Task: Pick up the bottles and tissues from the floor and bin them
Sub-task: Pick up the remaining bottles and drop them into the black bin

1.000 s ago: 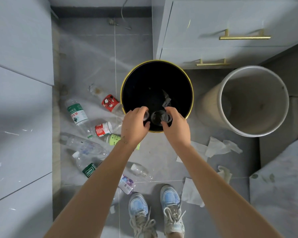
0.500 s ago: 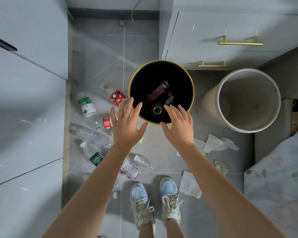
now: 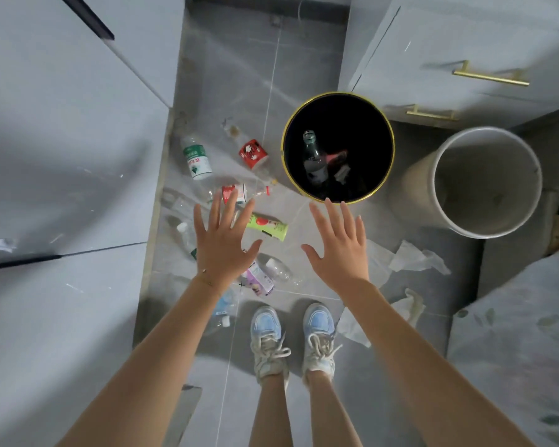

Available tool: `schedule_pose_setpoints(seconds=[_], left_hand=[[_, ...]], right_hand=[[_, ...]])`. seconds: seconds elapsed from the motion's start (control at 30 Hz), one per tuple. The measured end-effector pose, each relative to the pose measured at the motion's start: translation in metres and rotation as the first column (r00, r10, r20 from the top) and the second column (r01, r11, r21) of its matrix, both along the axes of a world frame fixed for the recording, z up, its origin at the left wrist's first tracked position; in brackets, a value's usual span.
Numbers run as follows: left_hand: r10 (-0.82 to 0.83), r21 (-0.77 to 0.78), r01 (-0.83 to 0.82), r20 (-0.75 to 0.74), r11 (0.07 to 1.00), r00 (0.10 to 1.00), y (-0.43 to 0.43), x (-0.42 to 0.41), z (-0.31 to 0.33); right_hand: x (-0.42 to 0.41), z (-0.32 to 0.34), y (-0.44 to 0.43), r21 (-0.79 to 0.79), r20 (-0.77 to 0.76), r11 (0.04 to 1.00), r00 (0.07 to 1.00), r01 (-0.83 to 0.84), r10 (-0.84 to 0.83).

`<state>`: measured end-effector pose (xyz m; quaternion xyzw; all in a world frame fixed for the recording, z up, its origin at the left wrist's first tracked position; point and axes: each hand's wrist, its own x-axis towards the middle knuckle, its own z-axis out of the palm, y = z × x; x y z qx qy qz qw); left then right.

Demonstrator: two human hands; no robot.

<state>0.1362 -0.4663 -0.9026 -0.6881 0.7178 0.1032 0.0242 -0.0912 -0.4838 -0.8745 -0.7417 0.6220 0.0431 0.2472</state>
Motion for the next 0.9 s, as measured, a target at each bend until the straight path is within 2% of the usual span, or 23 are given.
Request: schedule_pose_setpoints(seconds=[0.17,0.3,0.6,0.73,0.8,0.9], left_hand=[[0.151,0.034,-0.149,-0.044,0.988,0.988,0.034,0.011,-0.025],[0.204,0.065,-0.202,-0.02,0.977,0.979,0.061,0.018,-0.062],[0.412,0.225,-0.393,-0.044,0.892,0.91,0.1,0.037,-0.169],[0.468,0.245,-0.432,-0.113,0.868,0.877,0.109,0.038,-0.206],[0.547,0.281,-0.492,-0.172,0.824,0.819,0.11,0.032,-0.219],[0.748,0.408,-0.637,-0.227,0.655,0.624,0.107,0.019,-0.234]], right_hand=[[0.02,-0.021,0.024,0.084,0.021,0.996,1.0,-0.023,0.022],[0.038,-0.054,0.037,0.161,0.037,0.987,0.999,-0.026,0.02],[0.069,-0.165,0.027,0.211,0.028,0.975,0.998,-0.067,0.062],[0.072,-0.208,0.024,0.212,-0.014,0.971,0.994,-0.106,0.112],[0.071,-0.227,0.024,0.235,-0.037,0.964,0.99,-0.122,0.135],[0.074,-0.254,0.023,0.255,-0.072,0.958,0.986,-0.127,0.15]])
